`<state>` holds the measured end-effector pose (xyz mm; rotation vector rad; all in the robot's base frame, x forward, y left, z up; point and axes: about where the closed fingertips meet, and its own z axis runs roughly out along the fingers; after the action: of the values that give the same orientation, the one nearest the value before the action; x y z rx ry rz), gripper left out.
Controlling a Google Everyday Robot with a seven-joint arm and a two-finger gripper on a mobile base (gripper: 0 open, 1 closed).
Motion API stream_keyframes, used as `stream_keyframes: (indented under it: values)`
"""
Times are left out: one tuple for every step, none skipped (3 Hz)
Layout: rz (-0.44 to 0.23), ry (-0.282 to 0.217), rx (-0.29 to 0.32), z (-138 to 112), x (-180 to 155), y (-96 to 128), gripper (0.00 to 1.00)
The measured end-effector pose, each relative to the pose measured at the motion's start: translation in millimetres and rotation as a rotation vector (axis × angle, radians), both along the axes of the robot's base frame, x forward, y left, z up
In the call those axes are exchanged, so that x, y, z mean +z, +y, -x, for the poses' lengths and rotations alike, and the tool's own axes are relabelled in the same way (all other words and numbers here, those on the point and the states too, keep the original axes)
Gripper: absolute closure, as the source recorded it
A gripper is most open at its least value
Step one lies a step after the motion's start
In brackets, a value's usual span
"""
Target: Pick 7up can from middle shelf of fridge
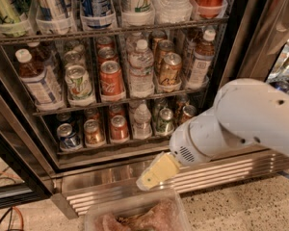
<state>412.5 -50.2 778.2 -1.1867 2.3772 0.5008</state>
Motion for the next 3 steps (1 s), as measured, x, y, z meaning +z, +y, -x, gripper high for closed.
stream_keyframes:
  values:
    - [-0.04, -0.044, -0.058, -18, -19, 33, 0.0]
    - [-0.092, -0.084, -0.142, -47, -25, 57, 0.0]
    - [-0.131, -0.102, -0.162, -64, -27, 75, 0.0]
